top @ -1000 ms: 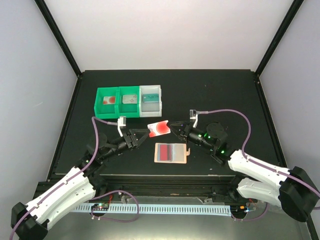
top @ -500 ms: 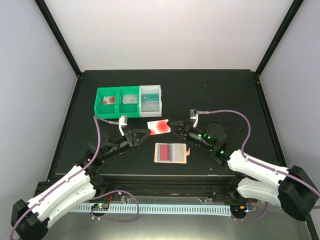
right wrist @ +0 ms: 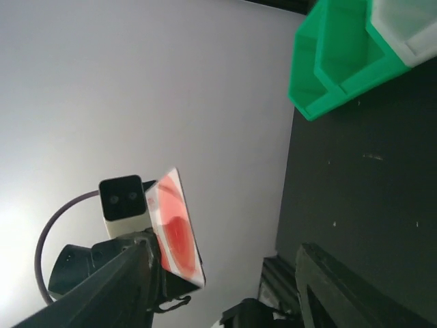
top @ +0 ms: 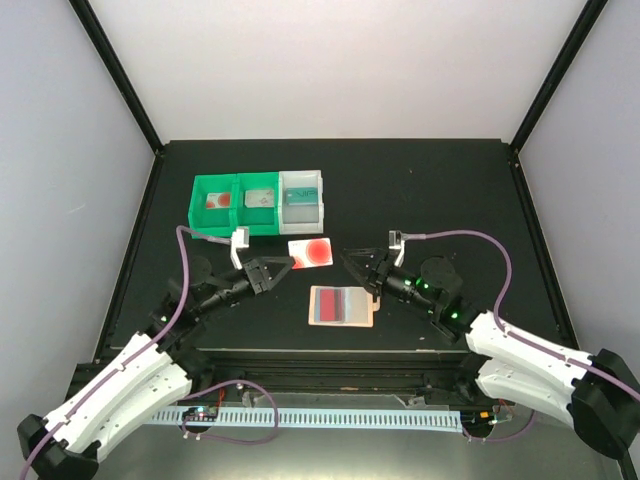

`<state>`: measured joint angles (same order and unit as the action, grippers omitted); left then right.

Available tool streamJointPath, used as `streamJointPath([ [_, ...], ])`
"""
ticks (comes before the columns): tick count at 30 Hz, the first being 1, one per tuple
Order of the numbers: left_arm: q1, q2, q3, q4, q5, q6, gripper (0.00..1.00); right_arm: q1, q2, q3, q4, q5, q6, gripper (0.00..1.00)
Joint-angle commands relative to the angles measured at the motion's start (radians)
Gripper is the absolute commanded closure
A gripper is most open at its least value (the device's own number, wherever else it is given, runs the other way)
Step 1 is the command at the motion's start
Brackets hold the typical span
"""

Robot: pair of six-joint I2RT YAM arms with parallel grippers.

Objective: Take the credit cards out of the card holder

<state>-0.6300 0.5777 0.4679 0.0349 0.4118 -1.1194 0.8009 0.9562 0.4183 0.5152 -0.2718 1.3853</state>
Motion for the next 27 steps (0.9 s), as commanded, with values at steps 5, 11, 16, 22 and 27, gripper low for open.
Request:
streamJointPath([
  [5,0.120,0.051,0.208,-0.408,0.064,0.277,0.98,0.004,-0.086,-0.067,-0.130,-0.014,-0.072,0.16],
  [11,0.234,0.119,0.311,-0.643,0.067,0.476,0.98,0.004,-0.140,-0.059,-0.195,-0.035,-0.138,0.00],
  [16,0.355,0.177,0.391,-0.751,0.079,0.606,0.99,0.004,-0.157,-0.005,-0.327,-0.058,-0.239,0.00],
  [22,0.486,0.305,0.528,-0.863,0.063,0.724,0.98,0.004,-0.181,-0.042,-0.275,-0.077,-0.270,0.00],
  [27,0.600,0.393,0.572,-0.850,0.017,0.754,0.98,0.002,-0.175,0.004,-0.328,-0.099,-0.331,0.00],
])
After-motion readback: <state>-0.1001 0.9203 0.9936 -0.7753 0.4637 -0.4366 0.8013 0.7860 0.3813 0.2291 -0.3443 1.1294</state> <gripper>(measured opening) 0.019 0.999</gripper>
